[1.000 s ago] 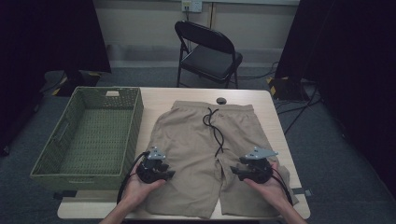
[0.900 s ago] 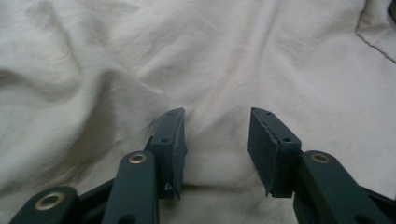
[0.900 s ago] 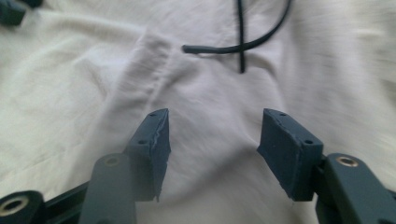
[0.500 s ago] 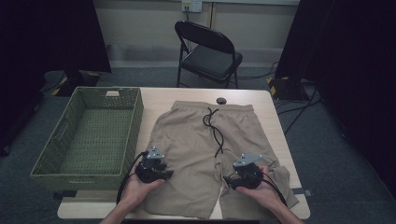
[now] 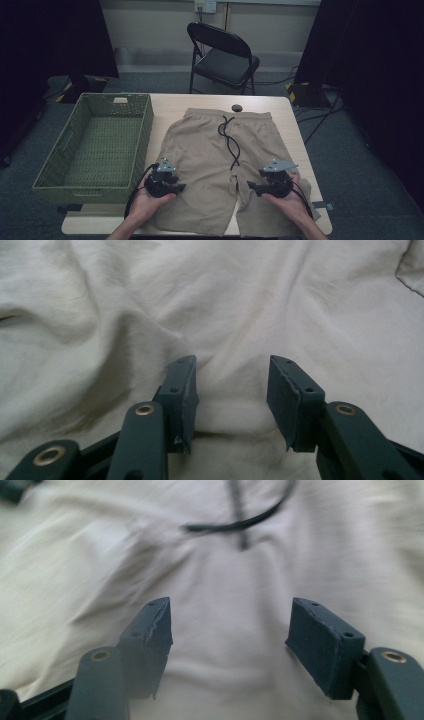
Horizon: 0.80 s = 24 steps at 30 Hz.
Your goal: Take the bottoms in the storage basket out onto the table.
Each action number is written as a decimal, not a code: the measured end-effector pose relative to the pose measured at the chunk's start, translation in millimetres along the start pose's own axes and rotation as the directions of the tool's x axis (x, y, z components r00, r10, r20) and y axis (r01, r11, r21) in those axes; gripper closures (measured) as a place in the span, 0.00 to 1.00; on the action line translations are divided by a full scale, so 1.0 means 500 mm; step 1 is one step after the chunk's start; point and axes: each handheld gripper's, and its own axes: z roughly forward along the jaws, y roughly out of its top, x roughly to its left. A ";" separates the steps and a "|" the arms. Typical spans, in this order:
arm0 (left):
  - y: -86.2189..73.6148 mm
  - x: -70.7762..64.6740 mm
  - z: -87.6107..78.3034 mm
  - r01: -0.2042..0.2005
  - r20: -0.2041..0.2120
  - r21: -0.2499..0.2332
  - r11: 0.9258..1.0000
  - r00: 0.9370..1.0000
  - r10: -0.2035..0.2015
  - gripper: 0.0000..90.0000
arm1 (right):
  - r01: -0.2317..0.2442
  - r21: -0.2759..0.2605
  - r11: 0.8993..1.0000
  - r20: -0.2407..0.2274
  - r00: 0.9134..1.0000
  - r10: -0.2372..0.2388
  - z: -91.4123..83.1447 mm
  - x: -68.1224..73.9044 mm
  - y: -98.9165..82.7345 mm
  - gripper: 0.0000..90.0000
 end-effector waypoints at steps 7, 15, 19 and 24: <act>-0.003 -0.010 -0.003 0.003 0.030 0.009 1.000 1.000 -0.003 0.61 | -0.075 0.030 0.997 0.094 0.993 0.072 0.010 -0.053 -0.011 0.36; 0.004 -0.008 -0.007 0.006 0.040 -0.004 1.000 0.999 -0.006 0.61 | -0.072 0.111 0.991 0.116 0.992 0.059 0.034 -0.058 -0.020 0.32; 0.005 0.003 -0.011 0.041 0.023 -0.027 0.999 0.999 -0.040 0.60 | -0.091 0.103 0.990 0.125 0.989 0.078 0.036 -0.058 -0.023 0.29; 0.004 0.009 -0.013 0.049 0.011 -0.038 0.998 0.999 -0.049 0.58 | -0.089 0.108 0.990 0.123 0.990 0.075 0.035 -0.059 -0.022 0.29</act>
